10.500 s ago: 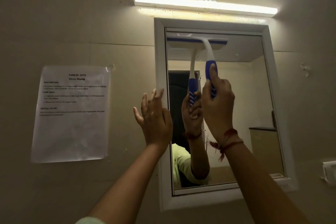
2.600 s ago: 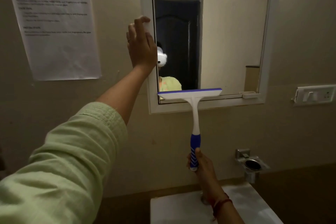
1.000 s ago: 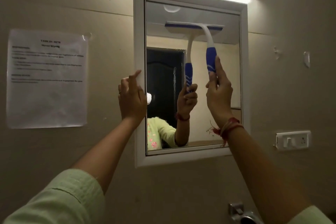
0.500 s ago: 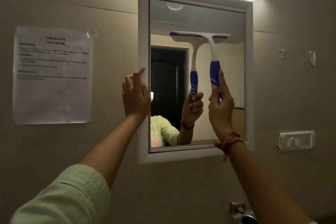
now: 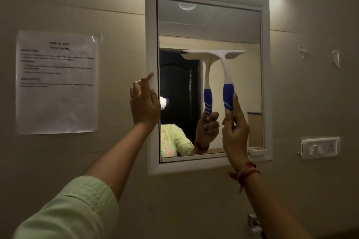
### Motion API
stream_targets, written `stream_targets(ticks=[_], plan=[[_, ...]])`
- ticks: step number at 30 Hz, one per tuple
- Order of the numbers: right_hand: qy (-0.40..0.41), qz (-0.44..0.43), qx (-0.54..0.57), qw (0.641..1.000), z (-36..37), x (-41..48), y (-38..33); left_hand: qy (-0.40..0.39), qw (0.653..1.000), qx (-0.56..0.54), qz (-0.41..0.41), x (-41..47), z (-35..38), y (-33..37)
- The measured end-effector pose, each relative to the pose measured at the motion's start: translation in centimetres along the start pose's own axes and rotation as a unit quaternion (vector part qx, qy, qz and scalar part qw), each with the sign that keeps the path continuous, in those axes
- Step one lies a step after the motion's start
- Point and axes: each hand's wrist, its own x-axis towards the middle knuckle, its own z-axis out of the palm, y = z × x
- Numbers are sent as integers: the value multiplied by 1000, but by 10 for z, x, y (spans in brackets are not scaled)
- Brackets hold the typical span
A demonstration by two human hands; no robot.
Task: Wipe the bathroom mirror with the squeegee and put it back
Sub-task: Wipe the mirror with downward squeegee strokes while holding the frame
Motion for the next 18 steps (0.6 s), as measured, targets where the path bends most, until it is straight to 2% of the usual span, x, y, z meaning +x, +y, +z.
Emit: stream_targets(ticks=[6,13,18], plan=[[12,-3,12,1000,7,36,-16,3,1000,3,1,0,0,-2],[-13,50,33,998,-11,-25,16,-1,1000,-6,-1,0,1,-2],[-12,44,47,998,-7,13,1,3,1000,-2,-2,0,1,-3]])
